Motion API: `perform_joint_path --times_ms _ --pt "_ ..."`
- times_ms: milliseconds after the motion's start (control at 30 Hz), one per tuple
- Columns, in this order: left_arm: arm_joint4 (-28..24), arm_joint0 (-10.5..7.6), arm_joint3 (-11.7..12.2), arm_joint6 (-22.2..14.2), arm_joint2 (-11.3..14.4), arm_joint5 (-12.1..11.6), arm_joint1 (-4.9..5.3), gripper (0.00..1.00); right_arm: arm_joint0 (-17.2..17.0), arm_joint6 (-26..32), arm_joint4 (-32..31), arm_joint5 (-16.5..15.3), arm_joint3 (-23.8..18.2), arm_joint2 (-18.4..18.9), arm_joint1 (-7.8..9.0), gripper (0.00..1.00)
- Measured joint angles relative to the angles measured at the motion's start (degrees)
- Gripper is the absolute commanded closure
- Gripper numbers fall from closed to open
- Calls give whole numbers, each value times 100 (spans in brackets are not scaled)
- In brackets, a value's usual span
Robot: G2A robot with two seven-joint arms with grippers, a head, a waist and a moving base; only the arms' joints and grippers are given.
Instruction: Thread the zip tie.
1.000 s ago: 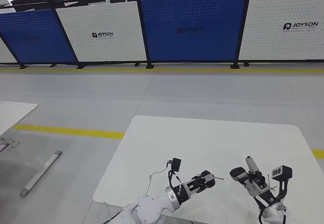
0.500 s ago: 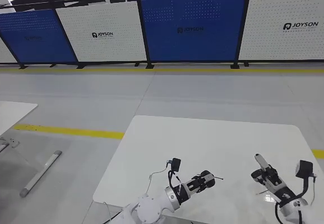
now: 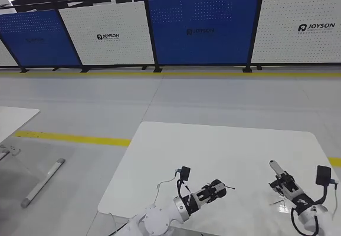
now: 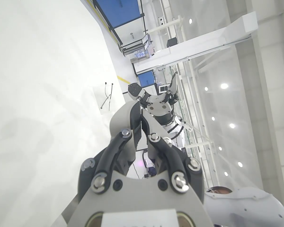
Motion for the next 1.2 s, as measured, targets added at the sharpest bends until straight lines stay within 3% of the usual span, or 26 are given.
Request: perform_joint_path --times_ms 133,267,433,1200 --pt "0 0 0 0 0 0 0 100 240 903 -184 -8 40 275 91 0" --pt "0 0 0 0 0 0 0 100 384 2027 -899 -19 -81 638 231 0" --pt "0 0 0 0 0 0 0 100 721 3052 -1649 221 -31 755 352 0" --pt "0 0 0 0 0 0 0 100 742 3053 -1681 258 -27 754 353 0"
